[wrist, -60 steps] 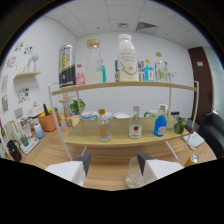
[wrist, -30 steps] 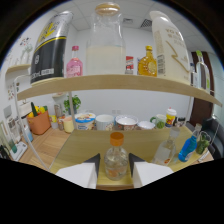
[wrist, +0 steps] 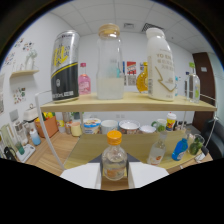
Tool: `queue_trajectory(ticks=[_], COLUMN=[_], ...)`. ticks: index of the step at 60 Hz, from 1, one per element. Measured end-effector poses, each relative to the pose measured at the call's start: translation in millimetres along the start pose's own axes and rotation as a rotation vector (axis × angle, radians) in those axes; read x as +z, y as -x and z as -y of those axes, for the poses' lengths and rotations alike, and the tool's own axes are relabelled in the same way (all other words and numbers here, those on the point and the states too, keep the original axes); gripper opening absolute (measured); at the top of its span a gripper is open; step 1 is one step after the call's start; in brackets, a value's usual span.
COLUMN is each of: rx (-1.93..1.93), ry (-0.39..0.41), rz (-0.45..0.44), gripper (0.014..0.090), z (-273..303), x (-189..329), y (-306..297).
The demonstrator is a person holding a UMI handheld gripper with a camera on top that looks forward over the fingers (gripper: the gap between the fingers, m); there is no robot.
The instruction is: Make me a cup of Vodka Sunrise.
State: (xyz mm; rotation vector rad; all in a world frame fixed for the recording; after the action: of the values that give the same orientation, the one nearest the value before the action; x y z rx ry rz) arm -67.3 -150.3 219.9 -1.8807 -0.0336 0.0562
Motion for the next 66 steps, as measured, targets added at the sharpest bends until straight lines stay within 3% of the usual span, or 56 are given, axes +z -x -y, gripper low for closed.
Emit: queue_trajectory(ticks=[11,22,46,66], rx=[-0.007,0.012,0.077,0.052], ry=[-0.032,0.006,0.153,0.293], rz=[0.018,-0.003,-0.074,-0.053], gripper=[0.0358,0.0359,0.0358,0.0358], z=[-6,-52,-151,-205], x=[-53,-81,-16,22], y=[3,-3,-13,1])
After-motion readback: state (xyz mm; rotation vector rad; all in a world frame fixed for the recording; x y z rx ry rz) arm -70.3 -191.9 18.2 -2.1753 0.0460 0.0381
